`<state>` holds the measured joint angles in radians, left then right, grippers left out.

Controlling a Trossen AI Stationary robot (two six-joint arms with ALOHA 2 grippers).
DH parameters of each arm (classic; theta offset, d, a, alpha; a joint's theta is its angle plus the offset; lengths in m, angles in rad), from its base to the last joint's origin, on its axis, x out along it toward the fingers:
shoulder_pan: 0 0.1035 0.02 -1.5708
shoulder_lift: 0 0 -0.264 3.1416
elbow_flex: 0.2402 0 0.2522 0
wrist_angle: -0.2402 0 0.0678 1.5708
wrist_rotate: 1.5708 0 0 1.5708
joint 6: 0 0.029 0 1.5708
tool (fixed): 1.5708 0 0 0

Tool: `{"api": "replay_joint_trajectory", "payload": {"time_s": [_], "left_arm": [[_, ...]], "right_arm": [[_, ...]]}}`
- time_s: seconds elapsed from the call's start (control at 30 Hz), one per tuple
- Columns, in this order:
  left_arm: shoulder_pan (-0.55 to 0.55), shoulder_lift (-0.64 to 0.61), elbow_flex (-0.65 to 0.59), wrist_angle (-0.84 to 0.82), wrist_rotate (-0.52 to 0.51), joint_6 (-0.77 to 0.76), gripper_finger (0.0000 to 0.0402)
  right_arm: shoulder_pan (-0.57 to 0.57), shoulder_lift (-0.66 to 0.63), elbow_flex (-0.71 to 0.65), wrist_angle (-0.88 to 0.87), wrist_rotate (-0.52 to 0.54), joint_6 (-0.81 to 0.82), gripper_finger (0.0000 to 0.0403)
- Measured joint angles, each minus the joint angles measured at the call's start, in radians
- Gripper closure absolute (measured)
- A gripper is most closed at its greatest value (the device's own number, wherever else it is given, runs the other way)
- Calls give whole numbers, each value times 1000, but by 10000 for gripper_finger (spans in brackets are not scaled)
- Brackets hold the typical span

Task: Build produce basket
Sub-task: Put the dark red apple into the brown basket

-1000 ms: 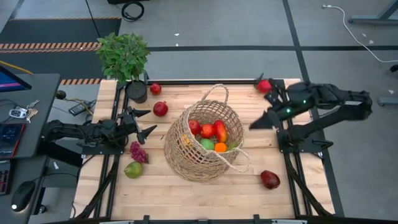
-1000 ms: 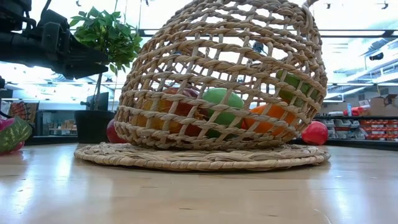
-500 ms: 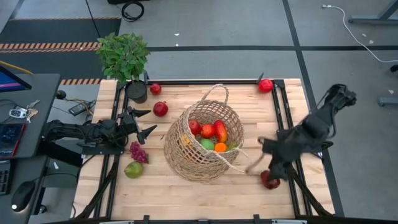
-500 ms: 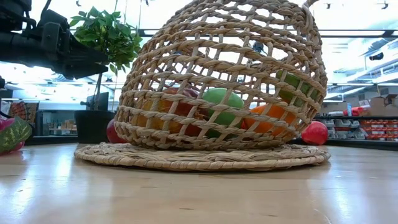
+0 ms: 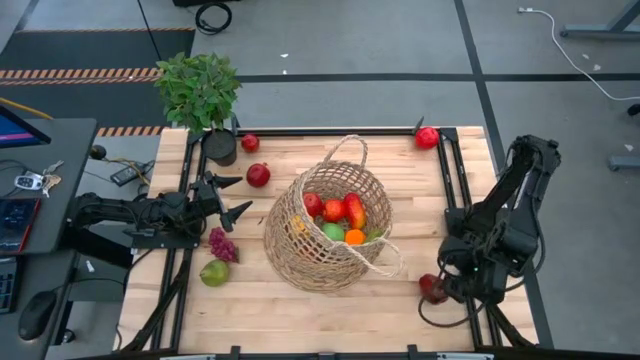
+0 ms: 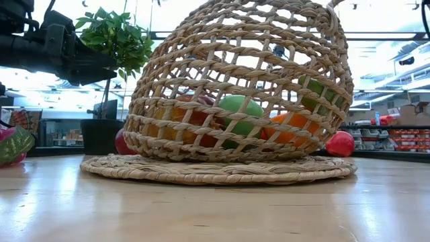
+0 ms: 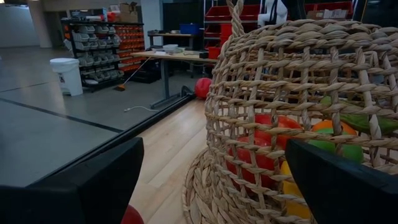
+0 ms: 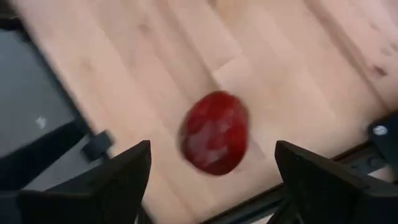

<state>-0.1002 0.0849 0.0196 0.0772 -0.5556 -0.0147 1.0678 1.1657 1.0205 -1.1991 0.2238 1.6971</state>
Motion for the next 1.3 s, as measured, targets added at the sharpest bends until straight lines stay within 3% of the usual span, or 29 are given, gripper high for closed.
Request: {"api": "replay_joint_trajectory", "payload": {"time_s": [0.37, 0.77, 1.3], "left_arm": [[0, 0, 0, 0, 0, 0, 4], [0, 0, 0, 0, 0, 0, 4], [0, 0, 0, 0, 0, 0, 4]], "right_arm": [[6, 21, -198, 249, -19, -20, 6], [6, 133, -277, 366, -37, 37, 8], [5, 292, -277, 441, -92, 2, 18]]}}
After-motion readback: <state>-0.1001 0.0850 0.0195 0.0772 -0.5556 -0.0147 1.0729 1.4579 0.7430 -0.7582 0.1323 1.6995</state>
